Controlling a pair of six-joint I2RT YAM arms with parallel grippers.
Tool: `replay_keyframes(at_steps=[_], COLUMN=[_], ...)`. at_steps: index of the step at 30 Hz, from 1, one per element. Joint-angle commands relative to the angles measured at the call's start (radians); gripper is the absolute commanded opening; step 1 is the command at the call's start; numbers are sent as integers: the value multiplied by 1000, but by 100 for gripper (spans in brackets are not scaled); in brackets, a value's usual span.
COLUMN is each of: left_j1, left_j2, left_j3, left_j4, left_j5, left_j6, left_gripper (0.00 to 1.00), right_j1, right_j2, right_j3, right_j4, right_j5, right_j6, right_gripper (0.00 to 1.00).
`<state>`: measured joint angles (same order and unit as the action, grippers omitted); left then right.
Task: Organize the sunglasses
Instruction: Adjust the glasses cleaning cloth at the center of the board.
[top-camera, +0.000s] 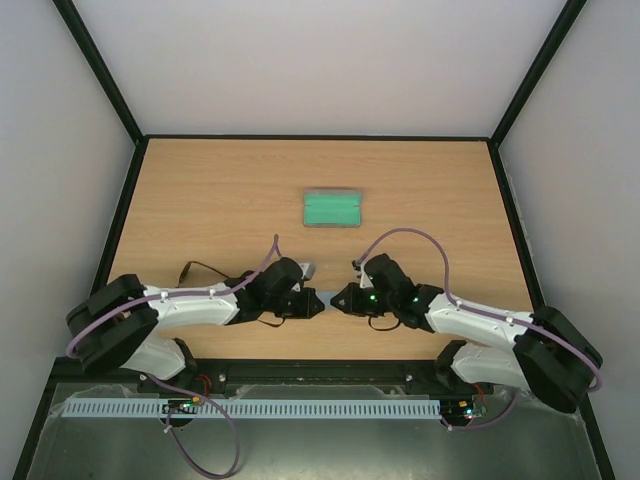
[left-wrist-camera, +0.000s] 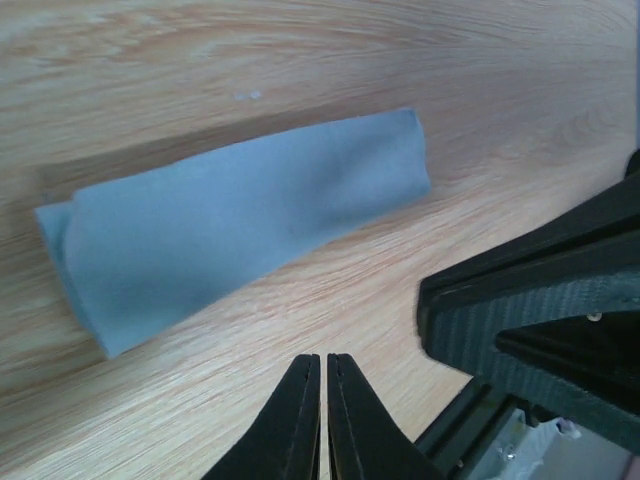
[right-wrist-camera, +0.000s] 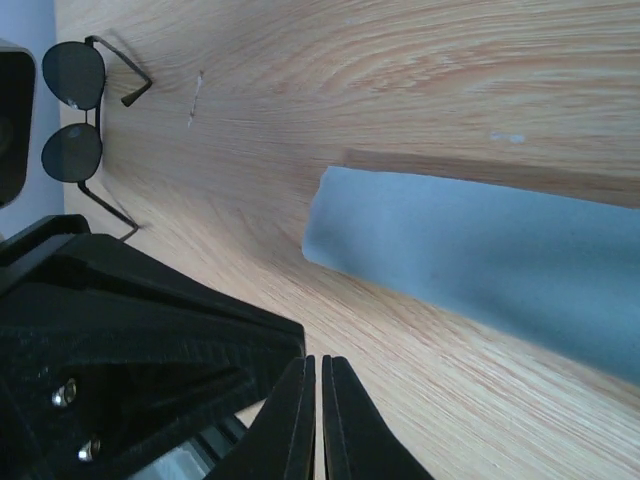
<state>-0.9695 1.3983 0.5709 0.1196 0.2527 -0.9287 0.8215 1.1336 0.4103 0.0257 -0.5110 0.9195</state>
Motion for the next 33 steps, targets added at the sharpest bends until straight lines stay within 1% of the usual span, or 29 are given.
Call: replay_keyframes(at_steps=[1, 8, 17, 33], left_j1=[12, 41, 60, 60], left_j2=[45, 118, 165, 211], left_j3=[-7, 2, -7, -22], left_j4=[147, 187, 202, 205], left_j5=[105, 88, 70, 33], left_j6=[-33, -34, -24, -15], left_gripper=[5, 3, 2, 2], right_j1=[-8, -32, -68, -86], right_j2=[67, 154, 191, 254], right_j3=[0, 7, 8, -74], right_j4=[112, 145, 174, 268], right_j5=[-50, -38, -66, -72], right_j6=[30, 18, 6, 15], right_gripper=[4, 2, 1, 1])
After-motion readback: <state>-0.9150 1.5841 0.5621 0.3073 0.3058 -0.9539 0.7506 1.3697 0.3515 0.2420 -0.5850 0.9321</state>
